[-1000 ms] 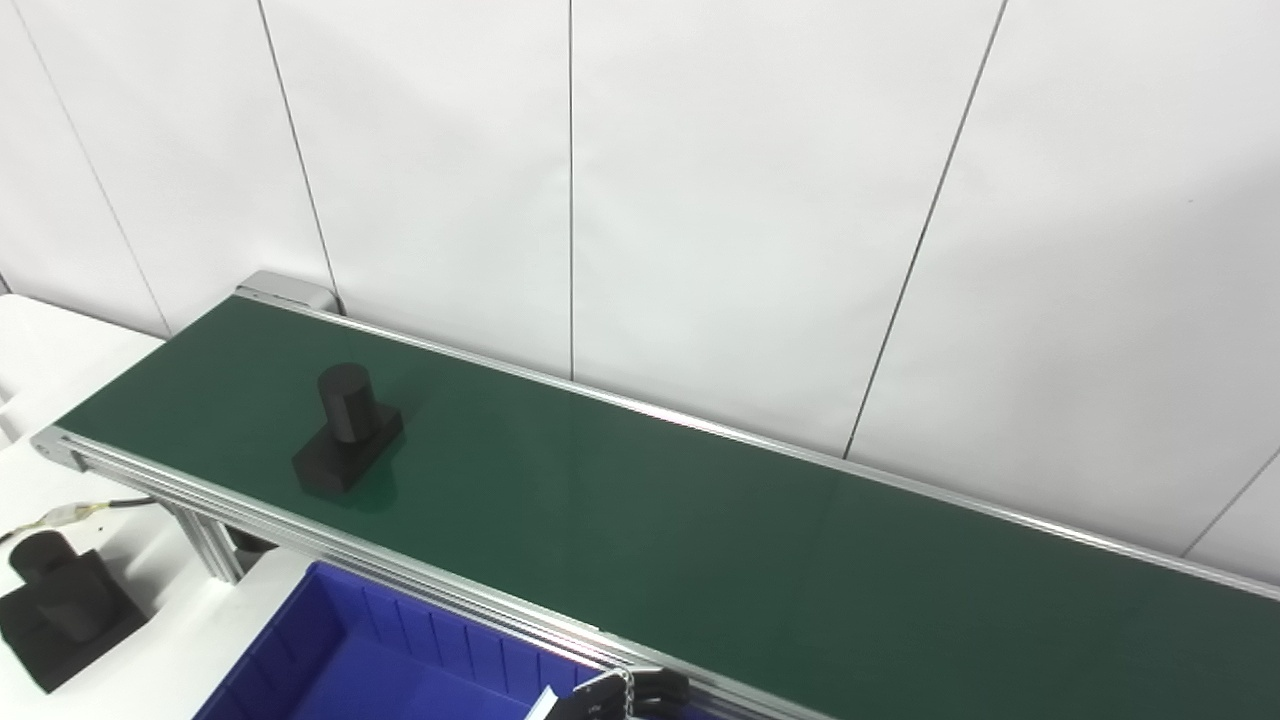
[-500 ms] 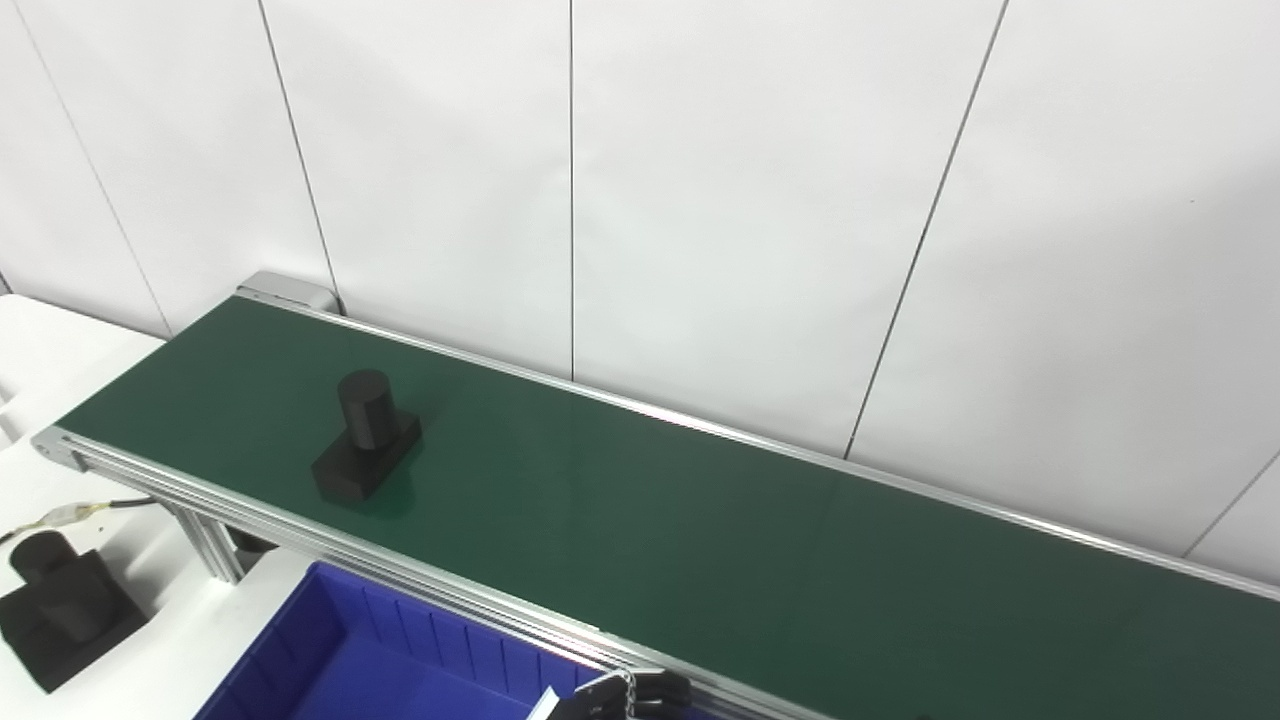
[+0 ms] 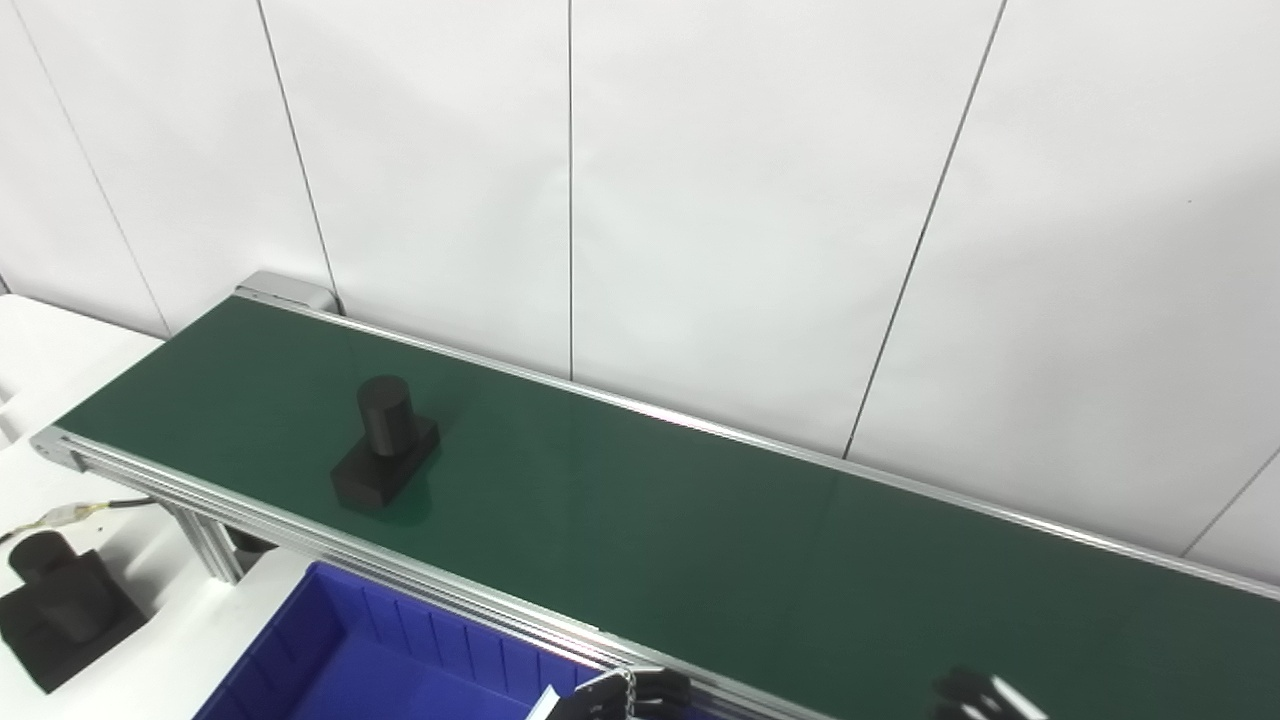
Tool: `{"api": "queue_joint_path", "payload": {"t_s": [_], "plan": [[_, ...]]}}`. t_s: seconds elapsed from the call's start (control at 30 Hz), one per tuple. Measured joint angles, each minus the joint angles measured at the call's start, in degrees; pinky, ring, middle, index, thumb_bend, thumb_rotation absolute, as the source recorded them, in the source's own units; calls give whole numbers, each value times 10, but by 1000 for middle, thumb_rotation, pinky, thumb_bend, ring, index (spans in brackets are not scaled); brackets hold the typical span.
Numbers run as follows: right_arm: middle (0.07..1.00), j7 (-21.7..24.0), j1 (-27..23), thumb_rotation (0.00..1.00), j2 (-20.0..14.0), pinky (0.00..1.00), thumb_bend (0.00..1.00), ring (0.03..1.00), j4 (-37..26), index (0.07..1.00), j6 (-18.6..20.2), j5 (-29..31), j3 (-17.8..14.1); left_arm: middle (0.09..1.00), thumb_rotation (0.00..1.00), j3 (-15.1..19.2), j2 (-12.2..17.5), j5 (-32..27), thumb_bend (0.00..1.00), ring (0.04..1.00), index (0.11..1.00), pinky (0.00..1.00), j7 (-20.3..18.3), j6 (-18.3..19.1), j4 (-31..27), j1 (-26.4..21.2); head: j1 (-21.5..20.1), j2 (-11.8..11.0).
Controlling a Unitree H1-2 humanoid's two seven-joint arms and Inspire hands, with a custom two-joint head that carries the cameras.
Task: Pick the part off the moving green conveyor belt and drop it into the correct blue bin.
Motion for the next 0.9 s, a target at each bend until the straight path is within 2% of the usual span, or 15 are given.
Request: {"api": "queue_joint_path", "payload": {"t_s": [0.13,0.3,0.4,0.57,0.73,0.9], "plan": [[779,1,-16,505,0,560,441,712,-22,825,11,-1,-7,731,346,0,0,0,979,699,723,611,0,0,1,-1,-2,1],[777,8,-40,535,1,550,439,715,-56,841,62,-1,-12,731,355,1,0,0,981,697,724,610,0,0,3,-3,-8,0],[791,13,-66,572,2,562,489,729,-72,853,89,-2,-14,733,355,1,0,0,980,700,725,611,0,0,8,-6,-8,1],[811,21,-104,560,-1,574,522,740,-64,869,119,-9,-17,734,350,1,0,0,978,702,728,611,0,0,12,-9,-5,1],[811,24,-118,545,-1,584,521,740,-50,864,156,-34,-17,735,351,1,0,0,976,702,729,610,0,0,17,-10,-4,0],[807,25,-136,558,0,593,525,740,-32,862,164,-46,-17,735,361,1,-1,0,975,698,729,604,0,0,17,-13,-3,1]]}}
